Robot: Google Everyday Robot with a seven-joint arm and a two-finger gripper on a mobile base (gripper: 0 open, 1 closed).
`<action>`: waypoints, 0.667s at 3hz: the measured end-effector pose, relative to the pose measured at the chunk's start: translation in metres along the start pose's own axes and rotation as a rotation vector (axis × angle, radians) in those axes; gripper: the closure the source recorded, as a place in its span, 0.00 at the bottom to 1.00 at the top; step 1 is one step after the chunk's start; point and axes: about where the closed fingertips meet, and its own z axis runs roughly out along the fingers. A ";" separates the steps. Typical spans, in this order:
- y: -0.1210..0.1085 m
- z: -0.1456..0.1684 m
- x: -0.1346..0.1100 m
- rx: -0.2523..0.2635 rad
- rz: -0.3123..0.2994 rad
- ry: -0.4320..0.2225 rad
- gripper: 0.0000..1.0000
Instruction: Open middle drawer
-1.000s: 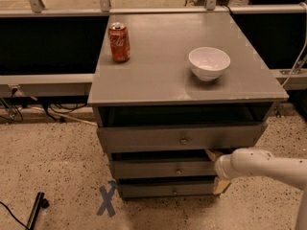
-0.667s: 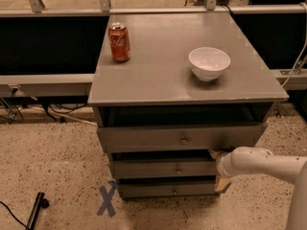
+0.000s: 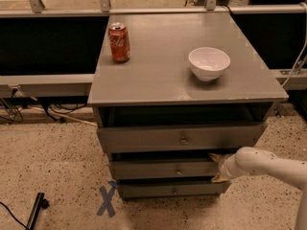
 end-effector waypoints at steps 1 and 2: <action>0.010 -0.006 -0.012 -0.013 -0.015 -0.050 0.41; 0.030 -0.022 -0.019 -0.030 -0.022 -0.063 0.40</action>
Offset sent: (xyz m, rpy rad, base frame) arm -0.0841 0.0143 0.0239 0.0470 0.0590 0.0717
